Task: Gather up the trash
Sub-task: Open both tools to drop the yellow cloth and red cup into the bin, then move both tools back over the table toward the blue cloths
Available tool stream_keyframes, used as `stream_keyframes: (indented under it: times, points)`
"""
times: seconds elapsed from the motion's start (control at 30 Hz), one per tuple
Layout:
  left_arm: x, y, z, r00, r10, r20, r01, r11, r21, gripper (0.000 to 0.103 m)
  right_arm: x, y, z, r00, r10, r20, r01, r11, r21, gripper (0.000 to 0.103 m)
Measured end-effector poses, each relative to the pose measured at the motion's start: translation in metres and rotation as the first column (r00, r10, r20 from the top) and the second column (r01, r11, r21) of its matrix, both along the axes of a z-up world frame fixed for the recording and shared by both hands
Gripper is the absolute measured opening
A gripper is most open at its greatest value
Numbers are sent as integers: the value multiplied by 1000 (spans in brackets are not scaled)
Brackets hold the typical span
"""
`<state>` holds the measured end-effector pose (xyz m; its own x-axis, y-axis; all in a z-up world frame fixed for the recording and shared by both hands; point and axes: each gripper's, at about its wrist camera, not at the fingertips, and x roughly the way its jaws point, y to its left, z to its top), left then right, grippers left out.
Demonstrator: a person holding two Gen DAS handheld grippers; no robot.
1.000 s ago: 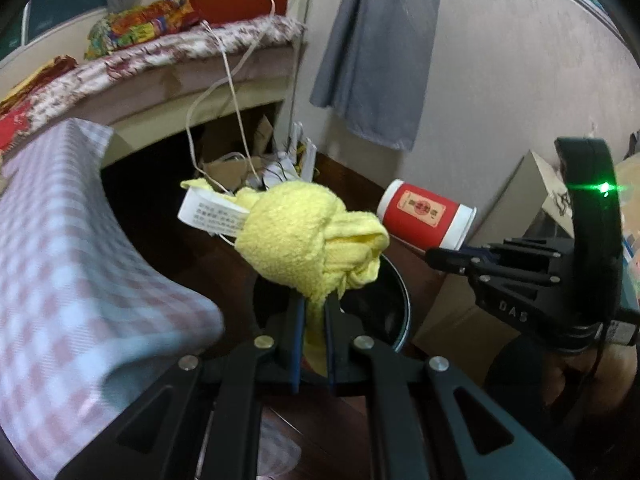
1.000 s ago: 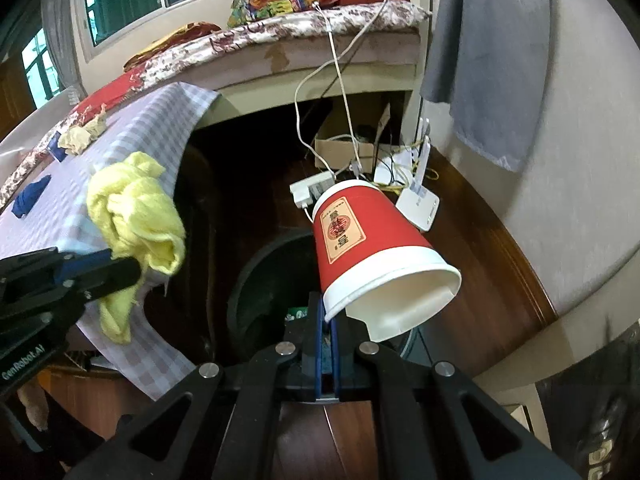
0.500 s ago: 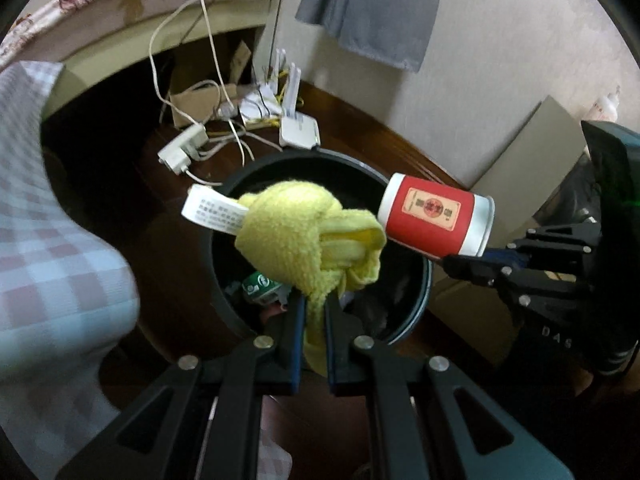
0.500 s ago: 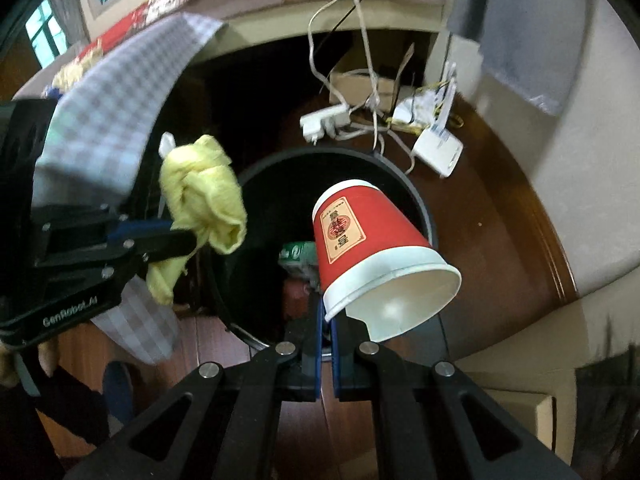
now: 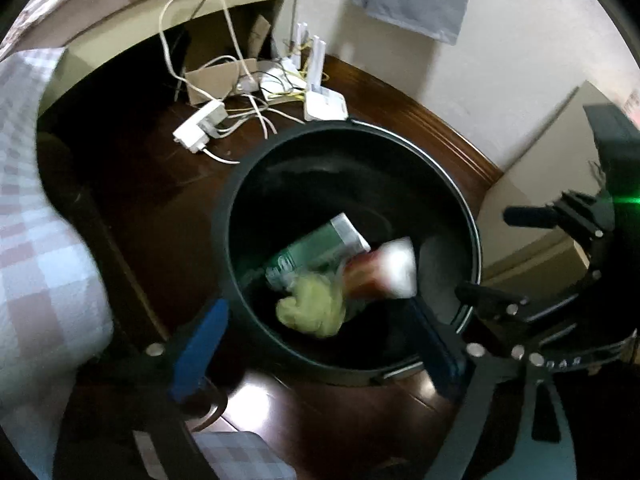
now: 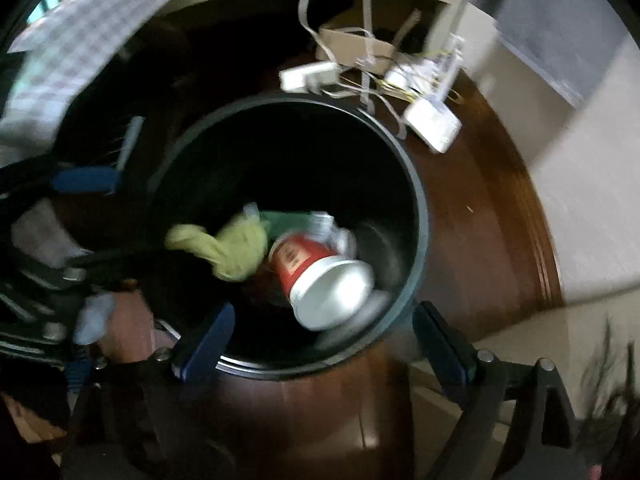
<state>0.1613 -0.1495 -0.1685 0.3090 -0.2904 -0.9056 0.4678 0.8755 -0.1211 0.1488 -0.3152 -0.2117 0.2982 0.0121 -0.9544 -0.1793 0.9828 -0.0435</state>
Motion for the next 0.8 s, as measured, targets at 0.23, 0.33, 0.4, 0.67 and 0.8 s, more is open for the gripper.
stream_keyframes:
  times: [0.23,0.33,0.4,0.67,0.8]
  points:
    - [-10,7,13,998,39,42,-39,999,9,99,-7,-11,10,999,-30,15,30,1000,-10,103]
    - [-13,8,22,997,49,58,-48,999,-12,100,-11,-6,20,999,-28,37,28,1000,-6,103]
    - [-16,8,32,996,48,79,-47,999,-20,100,-16,-4,29,998,-26,55,26,1000,-4,103]
    - [-31,18,87,984,64,167,-50,995,-89,102,-33,-7,72,988,-56,146,55,998,9,103]
    - [-34,29,113,971,91,222,-65,990,-122,102,-37,-7,99,977,-65,205,61,998,26,103]
